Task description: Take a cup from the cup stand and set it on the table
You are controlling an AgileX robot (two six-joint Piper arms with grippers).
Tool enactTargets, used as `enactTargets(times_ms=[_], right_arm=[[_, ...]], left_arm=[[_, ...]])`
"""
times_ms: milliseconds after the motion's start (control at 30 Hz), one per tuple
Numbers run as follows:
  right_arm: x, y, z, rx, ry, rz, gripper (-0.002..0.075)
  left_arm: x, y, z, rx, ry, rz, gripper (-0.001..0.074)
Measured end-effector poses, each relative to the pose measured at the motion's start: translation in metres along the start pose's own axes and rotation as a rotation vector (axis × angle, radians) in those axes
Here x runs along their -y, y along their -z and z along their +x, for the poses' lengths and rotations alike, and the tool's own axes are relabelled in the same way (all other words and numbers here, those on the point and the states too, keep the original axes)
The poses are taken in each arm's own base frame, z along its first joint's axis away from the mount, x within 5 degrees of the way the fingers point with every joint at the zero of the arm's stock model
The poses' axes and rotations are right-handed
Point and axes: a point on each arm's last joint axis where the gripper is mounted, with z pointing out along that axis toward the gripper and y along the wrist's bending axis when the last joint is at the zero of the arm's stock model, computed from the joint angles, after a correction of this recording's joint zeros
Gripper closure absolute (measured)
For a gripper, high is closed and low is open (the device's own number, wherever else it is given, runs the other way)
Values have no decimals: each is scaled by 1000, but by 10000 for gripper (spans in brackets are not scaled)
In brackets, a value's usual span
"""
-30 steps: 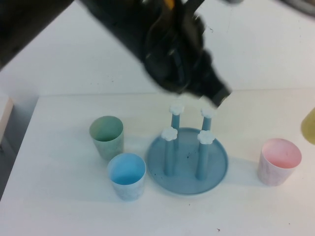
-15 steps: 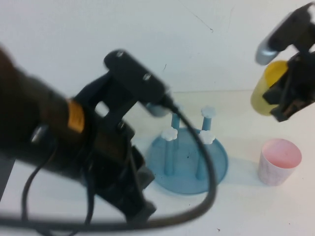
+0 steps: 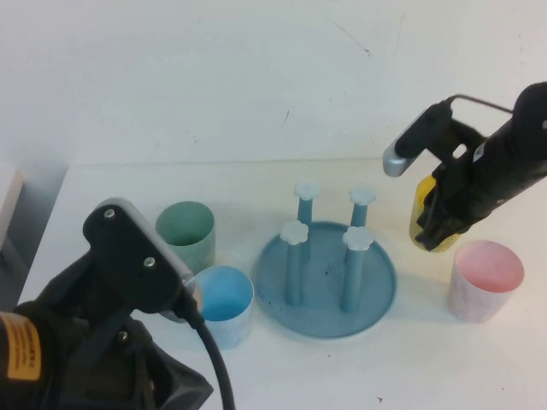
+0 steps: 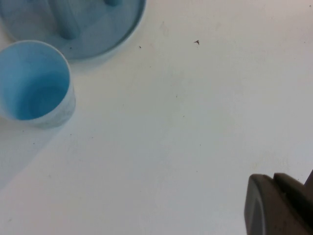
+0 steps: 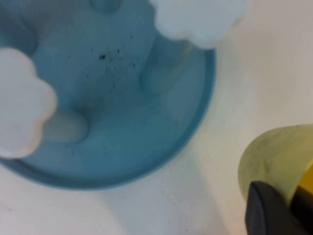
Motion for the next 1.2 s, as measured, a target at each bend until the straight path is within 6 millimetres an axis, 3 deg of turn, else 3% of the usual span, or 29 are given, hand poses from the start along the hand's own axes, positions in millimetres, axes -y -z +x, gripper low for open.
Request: enactTargets(times_ms=[233, 400, 667, 833, 967, 1067, 1200], right_arm=[[0, -36, 8, -66, -14, -34, 706], [2, -39, 6, -55, -23, -29, 677], [2, -34, 5, -45, -25, -24, 400], [4, 1, -3, 24, 11, 40, 335], [4, 48, -9, 99, 50, 111, 333], [-1, 86, -9, 161, 27, 145, 382], [-9, 137, -6, 265, -24, 190, 556]], left_arm=[[2, -2, -4, 60, 28, 27, 736], [2, -2, -6, 80, 34, 31, 736], [2, -1, -13, 166, 43, 26, 736], [1, 5, -24, 305, 51, 15, 736], [0, 9, -29, 380, 34, -3, 736], [0, 14, -30, 424, -12, -20, 736], [-2, 24, -28, 547, -45, -63, 736]])
